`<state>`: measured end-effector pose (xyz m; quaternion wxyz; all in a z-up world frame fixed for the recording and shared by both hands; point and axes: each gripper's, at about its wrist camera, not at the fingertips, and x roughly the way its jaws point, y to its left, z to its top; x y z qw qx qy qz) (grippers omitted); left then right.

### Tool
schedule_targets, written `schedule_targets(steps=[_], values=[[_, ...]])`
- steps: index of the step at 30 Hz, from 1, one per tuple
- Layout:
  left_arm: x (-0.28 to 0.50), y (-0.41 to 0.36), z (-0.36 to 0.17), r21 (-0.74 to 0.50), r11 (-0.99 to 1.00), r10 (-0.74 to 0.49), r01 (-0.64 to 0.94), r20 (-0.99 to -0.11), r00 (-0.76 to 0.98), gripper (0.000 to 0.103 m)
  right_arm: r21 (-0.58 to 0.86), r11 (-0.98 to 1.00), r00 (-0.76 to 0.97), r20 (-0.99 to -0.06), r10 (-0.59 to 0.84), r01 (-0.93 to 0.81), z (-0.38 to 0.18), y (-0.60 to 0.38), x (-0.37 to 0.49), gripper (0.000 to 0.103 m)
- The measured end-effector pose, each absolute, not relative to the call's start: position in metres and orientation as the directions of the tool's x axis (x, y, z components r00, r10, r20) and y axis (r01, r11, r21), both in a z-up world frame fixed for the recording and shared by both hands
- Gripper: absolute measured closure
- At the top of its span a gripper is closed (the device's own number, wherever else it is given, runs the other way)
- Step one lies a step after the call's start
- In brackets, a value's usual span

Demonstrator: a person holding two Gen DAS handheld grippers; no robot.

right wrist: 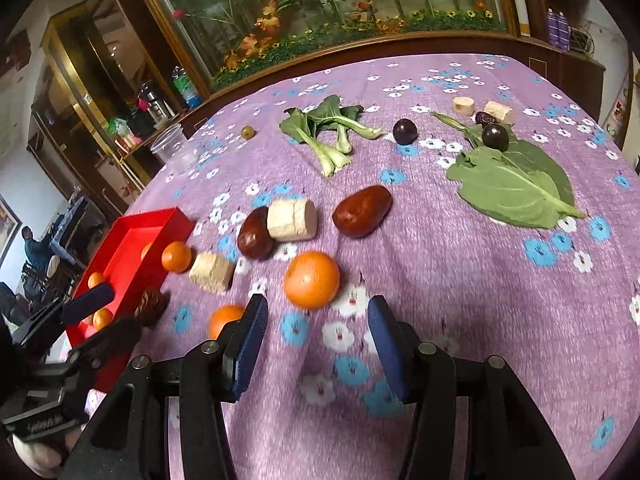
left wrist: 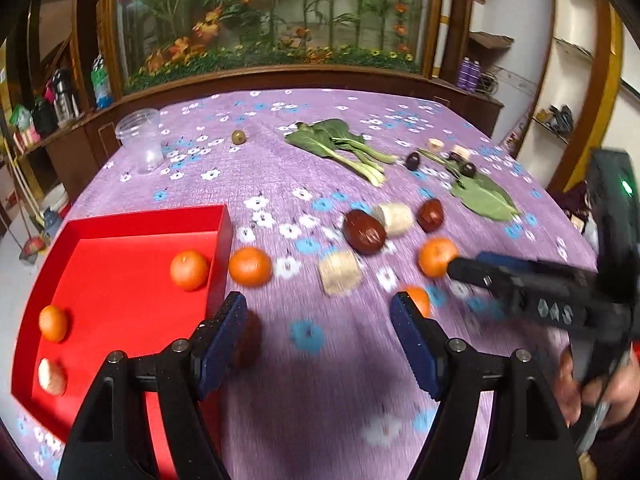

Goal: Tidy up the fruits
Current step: 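Grasp the beige cylindrical cake with the left tool while the right tool grasps an orange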

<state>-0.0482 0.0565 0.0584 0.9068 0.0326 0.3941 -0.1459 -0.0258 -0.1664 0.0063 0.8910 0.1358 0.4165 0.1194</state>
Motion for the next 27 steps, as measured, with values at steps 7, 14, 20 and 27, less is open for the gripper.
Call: schedule_targets(steps=[7, 14, 20, 27], values=[[-0.008, 0.046, 0.035, -0.088, 0.959, -0.235, 0.270, -0.778, 0.582, 0.030, 0.340, 0.935, 0.606, -0.724, 0.330, -0.104, -0.001, -0.159, -0.006, 0.047], [0.004, 0.030, 0.015, -0.069, 0.954, -0.225, 0.293, -0.810, 0.541, 0.037, 0.341, 0.935, 0.594, -0.733, 0.332, -0.100, -0.007, -0.157, 0.003, 0.047], [0.001, 0.024, 0.013, -0.061, 0.949, -0.229, 0.309, -0.808, 0.543, 0.071, 0.302, 0.947, 0.598, -0.742, 0.304, -0.107, -0.007, -0.152, 0.005, 0.047], [-0.017, 0.032, 0.030, -0.086, 0.951, -0.249, 0.297, -0.782, 0.571, 0.071, 0.251, 0.960, 0.594, -0.756, 0.276, -0.126, -0.003, -0.143, 0.000, 0.066]])
